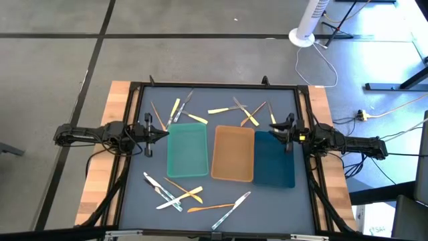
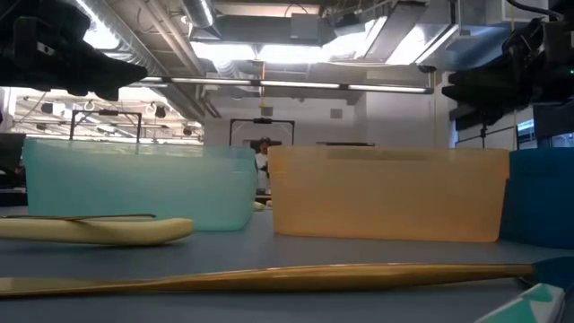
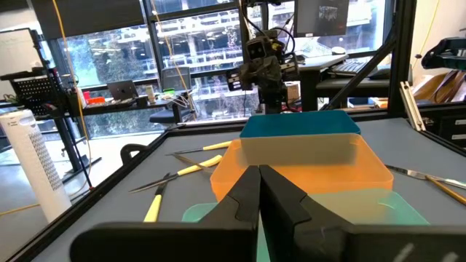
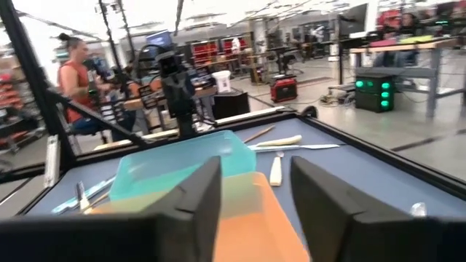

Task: Sort silverware by color (type)
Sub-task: Put the yellow knife into the blue bin

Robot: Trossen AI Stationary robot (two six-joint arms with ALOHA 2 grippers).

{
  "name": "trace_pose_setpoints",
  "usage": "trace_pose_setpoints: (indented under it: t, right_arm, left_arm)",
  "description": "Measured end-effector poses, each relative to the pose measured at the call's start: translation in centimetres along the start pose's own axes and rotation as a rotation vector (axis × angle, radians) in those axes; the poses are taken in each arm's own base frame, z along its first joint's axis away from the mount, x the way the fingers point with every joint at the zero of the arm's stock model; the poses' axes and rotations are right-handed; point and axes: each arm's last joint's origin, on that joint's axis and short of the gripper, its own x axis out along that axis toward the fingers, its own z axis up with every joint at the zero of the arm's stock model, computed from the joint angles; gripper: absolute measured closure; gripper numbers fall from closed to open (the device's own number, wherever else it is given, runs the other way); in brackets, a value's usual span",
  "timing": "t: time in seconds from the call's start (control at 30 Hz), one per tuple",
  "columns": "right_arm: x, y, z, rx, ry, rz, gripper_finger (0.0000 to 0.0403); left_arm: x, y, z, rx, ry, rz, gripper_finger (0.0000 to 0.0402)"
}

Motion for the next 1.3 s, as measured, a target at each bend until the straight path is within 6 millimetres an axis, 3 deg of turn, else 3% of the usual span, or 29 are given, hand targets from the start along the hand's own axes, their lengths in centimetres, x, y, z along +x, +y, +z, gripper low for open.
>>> trace_pose_setpoints:
  t: [0.23, 0.43, 0.87, 1.3]
  right_arm:
    - [0.0, 0.0, 0.0, 0.001, -0.003, -0.012, 0.0140]
    - [0.0, 0.0, 0.0, 0.001, -0.004, -0.012, 0.0096]
    - [-0.1, -0.1, 1.1, 0.043, -0.105, -0.065, 0.0088]
    - [-0.6, 0.1, 6.0, 0.094, -0.216, -0.208, 0.0088]
  left_arm:
    - [0.0, 0.0, 0.0, 0.000, 0.000, 0.000, 0.0401]
    - [0.0, 0.0, 0.0, 0.000, 0.000, 0.000, 0.0401]
    - [0.0, 0.0, 0.0, 0.000, 0.000, 0.000, 0.0401]
    - [0.0, 0.0, 0.0, 0.001, 0.000, 0.000, 0.0401]
